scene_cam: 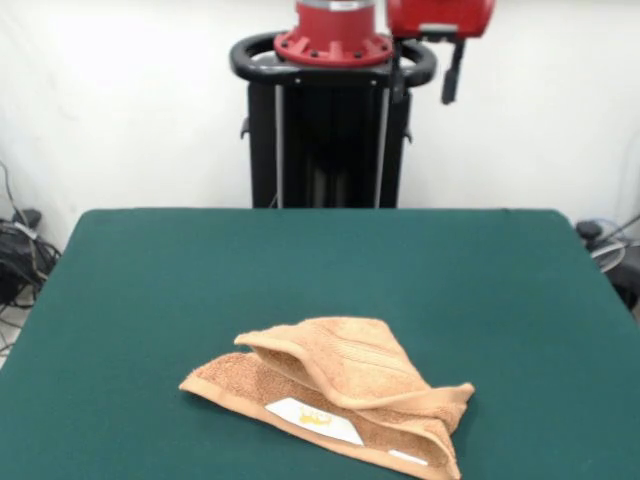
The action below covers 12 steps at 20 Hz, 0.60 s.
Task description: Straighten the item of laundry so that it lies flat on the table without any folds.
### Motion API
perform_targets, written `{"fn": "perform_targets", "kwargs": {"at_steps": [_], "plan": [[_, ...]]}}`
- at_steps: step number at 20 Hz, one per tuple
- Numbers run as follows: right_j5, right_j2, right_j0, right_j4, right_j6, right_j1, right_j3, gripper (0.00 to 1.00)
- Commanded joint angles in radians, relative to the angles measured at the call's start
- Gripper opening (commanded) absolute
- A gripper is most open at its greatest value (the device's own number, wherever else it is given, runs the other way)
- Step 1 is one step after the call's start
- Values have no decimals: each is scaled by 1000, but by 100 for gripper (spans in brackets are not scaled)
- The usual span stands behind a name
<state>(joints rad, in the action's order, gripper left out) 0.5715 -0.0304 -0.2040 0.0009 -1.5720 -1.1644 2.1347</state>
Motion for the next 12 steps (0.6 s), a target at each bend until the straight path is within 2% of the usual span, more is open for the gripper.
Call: {"fn": "perform_targets", "kwargs": {"at_steps": [1,7,12], "plan": [[-60,-143,-72,-66,81,105,-41,100],[-41,-202,-115,-91,96,126,-80,100],[32,-224,-119,-119,92,128,-130,100]]}}
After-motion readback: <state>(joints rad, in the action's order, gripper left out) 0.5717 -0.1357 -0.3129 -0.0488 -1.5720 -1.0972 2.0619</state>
